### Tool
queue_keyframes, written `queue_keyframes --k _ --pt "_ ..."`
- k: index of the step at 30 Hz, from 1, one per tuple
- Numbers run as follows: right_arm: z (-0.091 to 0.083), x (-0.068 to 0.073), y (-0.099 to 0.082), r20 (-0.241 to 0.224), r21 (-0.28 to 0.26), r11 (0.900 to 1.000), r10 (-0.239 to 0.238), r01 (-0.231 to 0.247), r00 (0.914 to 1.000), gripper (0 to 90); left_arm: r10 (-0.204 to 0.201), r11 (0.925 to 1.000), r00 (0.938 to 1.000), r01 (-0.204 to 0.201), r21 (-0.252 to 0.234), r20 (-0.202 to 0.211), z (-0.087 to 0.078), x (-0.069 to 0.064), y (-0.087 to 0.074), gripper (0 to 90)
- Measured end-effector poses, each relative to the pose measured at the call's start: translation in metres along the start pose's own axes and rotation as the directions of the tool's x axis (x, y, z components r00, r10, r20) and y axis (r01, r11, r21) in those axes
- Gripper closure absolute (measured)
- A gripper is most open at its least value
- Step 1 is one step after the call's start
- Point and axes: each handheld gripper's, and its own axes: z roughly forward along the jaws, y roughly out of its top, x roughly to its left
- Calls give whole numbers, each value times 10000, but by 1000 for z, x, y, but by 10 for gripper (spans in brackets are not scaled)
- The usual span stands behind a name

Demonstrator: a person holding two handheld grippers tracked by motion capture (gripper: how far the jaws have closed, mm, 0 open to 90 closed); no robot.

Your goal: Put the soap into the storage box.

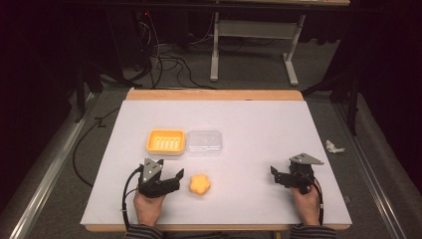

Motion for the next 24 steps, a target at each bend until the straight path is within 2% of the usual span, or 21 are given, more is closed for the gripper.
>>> queue_keyframes --k 5,8,12,20,24 --pt "-1 -1 0 -56 -31 9999 109 -110 9999 158 300 9995 9995 -301 99 97 -2 -9 2 169" --pt "0 0 0 -50 -64 10000 60 -61 10000 158 295 9996 9995 -295 40 136 -3 -14 3 161" --pt "0 0 0 -71 -56 10000 65 -65 10000 158 481 9988 9988 -481 122 45 -4 -18 2 154" --pt "0 0 0 -49 -18 10000 35 -35 10000 158 300 9981 9994 -308 532 142 -5 -28 0 151" --pt "0 0 0 -54 15 10000 -5 5 10000 158 377 9960 9991 -390 799 174 -2 -30 -3 150"
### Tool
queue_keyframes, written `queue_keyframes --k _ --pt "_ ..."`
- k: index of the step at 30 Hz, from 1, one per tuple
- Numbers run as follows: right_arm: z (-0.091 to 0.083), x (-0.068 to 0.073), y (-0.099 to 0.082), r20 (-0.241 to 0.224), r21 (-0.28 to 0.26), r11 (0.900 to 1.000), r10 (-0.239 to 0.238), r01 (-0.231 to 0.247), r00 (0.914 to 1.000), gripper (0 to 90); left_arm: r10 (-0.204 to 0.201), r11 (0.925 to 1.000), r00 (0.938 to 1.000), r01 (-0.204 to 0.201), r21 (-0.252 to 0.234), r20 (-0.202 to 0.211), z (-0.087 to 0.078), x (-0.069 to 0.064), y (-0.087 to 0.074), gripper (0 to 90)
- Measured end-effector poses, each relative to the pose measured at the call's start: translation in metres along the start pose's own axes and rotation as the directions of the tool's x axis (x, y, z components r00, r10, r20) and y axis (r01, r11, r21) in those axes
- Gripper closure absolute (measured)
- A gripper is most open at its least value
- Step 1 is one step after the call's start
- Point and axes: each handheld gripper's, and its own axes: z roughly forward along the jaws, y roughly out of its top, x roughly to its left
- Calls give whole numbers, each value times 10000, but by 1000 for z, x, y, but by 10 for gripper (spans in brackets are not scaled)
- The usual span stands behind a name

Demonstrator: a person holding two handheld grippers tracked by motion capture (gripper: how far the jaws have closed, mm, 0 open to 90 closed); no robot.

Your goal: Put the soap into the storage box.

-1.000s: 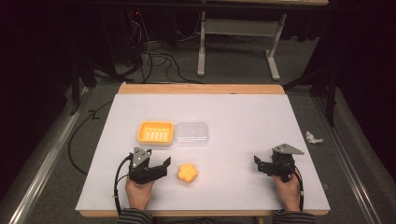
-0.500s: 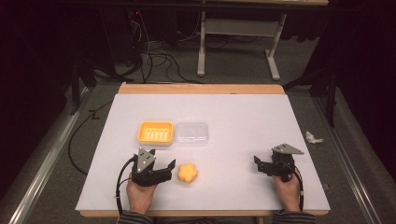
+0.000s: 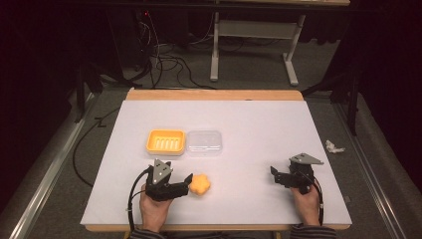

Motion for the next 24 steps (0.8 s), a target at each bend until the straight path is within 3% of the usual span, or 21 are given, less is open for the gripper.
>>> queue_keyframes --k 12,21,24 --pt "0 0 0 5 36 10000 22 -22 10000 158 120 9978 9991 -147 647 410 2 -15 -12 143" --pt "1 0 0 8 33 10000 -17 17 10000 159 279 9911 9981 -347 1284 547 8 -24 -28 142" --pt "1 0 0 6 30 10000 -27 27 10000 159 499 9866 9970 -584 1526 590 9 -26 -34 142"
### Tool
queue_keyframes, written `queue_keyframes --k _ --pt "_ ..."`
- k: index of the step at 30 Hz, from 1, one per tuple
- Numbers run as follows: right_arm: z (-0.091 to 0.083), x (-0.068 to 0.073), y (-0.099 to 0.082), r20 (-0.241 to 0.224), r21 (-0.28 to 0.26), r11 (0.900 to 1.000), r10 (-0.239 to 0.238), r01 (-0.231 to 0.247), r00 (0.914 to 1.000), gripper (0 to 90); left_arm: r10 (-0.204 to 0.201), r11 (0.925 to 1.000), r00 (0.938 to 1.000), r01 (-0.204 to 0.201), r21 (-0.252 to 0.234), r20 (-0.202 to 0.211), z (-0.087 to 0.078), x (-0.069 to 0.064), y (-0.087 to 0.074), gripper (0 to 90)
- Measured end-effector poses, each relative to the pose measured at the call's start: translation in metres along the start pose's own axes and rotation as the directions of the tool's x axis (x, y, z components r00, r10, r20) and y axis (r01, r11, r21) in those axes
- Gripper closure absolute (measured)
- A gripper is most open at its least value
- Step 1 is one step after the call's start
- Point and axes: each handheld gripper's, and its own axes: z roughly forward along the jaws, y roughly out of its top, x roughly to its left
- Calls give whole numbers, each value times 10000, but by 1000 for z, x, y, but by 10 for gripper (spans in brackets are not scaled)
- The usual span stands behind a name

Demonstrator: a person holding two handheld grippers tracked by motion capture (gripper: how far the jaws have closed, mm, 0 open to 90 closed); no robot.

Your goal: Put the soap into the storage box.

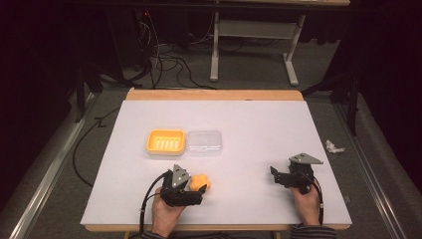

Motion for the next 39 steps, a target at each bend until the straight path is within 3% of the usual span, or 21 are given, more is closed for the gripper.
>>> queue_keyframes --k 5,22,28,39 --pt "0 0 0 -8 41 10000 47 -47 10000 159 58 9997 10000 -59 251 29 3 -2 -6 141" --pt "0 0 0 2 3 10000 98 -98 10000 158 375 9950 9974 -316 947 -608 21 -1 -23 176" --pt "-1 0 0 -11 -40 9999 105 -105 9999 158 606 9945 9965 -553 890 -579 21 -2 -24 252" --pt "-1 0 0 -23 -47 9999 104 -104 9999 158 696 9943 9960 -648 843 -557 23 -1 -26 255"
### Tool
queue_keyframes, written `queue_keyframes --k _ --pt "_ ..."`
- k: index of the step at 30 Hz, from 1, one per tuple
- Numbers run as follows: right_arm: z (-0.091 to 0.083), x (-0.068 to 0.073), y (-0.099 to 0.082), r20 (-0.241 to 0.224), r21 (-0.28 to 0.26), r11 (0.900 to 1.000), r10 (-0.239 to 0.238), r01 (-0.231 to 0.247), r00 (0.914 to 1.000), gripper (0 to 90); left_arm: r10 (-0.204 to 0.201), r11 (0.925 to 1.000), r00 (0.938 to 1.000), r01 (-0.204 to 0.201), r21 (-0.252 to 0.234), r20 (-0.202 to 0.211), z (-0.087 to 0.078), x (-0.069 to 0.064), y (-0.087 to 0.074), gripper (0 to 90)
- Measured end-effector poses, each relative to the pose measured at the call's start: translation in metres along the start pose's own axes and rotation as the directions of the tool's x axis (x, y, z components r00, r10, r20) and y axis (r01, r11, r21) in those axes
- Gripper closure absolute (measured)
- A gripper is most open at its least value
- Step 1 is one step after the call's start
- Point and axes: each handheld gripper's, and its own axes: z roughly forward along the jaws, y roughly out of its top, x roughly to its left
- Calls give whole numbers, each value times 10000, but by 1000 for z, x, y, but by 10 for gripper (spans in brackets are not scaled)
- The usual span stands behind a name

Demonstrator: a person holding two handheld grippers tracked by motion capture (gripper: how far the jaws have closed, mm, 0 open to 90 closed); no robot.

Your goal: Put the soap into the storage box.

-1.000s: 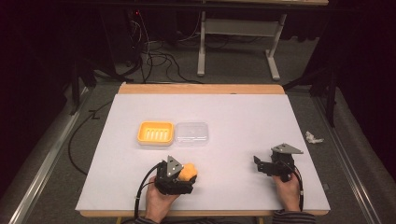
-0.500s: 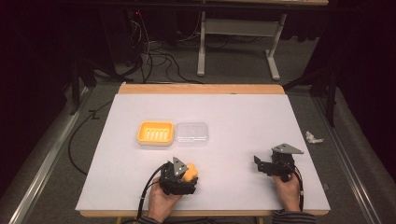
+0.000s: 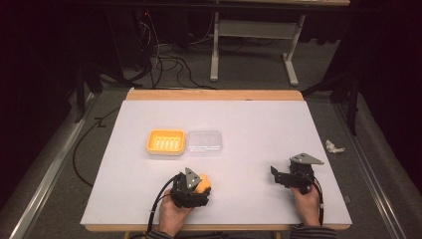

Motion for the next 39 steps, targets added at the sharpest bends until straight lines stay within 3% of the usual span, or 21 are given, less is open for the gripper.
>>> queue_keyframes --k 22,28,39 --pt "0 0 0 -25 0 10000 -14 14 10000 158 162 9998 9998 -164 113 100 -3 1 1 268" --pt "0 0 0 -14 -11 10000 6 -6 10000 158 -58 10000 9997 57 60 224 -7 1 8 273" --pt "0 0 0 -1 -12 10000 7 -7 10000 157 116 9999 9993 -114 -64 350 -15 -1 18 274"
